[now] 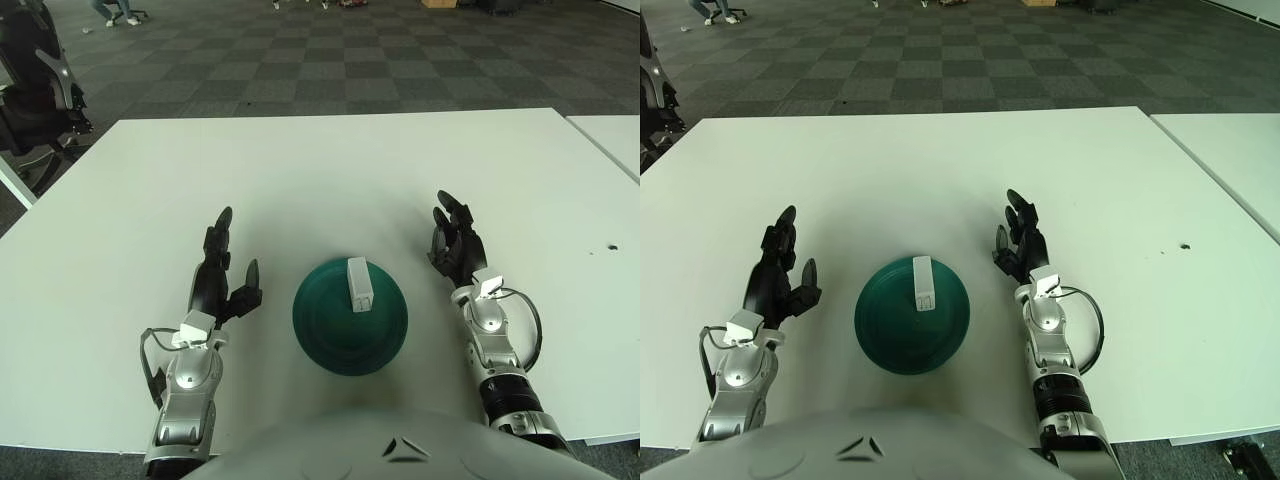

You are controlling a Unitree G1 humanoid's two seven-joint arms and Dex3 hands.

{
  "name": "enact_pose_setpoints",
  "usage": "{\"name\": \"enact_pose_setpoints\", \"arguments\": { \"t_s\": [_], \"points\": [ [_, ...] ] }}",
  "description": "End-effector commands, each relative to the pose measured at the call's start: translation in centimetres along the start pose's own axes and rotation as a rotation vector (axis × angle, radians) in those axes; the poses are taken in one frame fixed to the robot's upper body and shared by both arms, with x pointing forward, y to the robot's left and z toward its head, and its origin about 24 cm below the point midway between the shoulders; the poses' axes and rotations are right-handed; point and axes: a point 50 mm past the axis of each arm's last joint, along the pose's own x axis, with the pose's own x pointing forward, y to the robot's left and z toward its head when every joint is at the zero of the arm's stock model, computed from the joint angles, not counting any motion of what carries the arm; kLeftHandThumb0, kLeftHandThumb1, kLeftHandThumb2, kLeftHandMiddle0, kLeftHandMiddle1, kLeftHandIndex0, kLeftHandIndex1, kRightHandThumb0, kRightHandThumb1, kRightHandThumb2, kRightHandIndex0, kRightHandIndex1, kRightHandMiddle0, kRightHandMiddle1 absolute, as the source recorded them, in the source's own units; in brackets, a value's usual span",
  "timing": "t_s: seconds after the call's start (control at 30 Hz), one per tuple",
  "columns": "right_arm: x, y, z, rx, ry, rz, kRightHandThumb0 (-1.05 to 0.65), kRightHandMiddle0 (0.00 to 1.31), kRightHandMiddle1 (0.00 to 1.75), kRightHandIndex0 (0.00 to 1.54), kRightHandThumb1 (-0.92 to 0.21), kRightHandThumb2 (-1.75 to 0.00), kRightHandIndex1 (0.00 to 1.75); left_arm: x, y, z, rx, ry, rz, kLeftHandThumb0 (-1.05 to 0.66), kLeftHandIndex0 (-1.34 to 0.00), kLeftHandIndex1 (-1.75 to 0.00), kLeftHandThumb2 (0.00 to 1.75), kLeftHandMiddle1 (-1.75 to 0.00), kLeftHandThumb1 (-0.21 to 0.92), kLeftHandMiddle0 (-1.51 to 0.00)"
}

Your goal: Put the charger into the plate.

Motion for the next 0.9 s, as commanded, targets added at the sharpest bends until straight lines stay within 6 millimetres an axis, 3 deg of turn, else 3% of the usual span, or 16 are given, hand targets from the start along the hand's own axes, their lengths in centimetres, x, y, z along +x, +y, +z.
{"name": "enact_pose_setpoints", "arguments": {
  "t_s": [0.0,0.37,0.57,0.87],
  "points": [
    [-10.2,0.5,-4.7,0.026,0.297,-0.024,-0.8,0.0,0.63,0.18,-0.92,-0.78,0.01,-1.8,-0.2,-2.2,-0.015,0.054,0.058,-0.91,0.0,-0.66,1.01,-0.05,0.92,-0.22],
    [-11.1,0.3,-4.6,0.056,0.306,-0.059,-0.8,0.0,0.68,0.21,-0.92,-0.72,0.02,-2.5,-1.3,-2.2,-0.012,0.047,0.067,-0.88,0.0,-0.67,1.01,-0.04,0.92,-0.22],
    [-11.8,-0.3,-3.5,0.071,0.296,-0.086,-0.82,0.0,0.68,0.21,-0.92,-0.7,0.02,-3.6,-2.3,-2.6,-0.029,0.08,0.044,-0.88,0.0,-0.67,1.01,-0.03,0.92,-0.21],
    [-11.3,-1.2,-2.7,0.018,0.286,-0.049,-0.84,0.0,0.73,0.23,-0.92,-0.68,0.02,-4.3,-4.1,-3.1,-0.018,0.094,-0.001,-0.86,0.0,-0.61,0.99,-0.02,0.92,-0.19]
  ]
}}
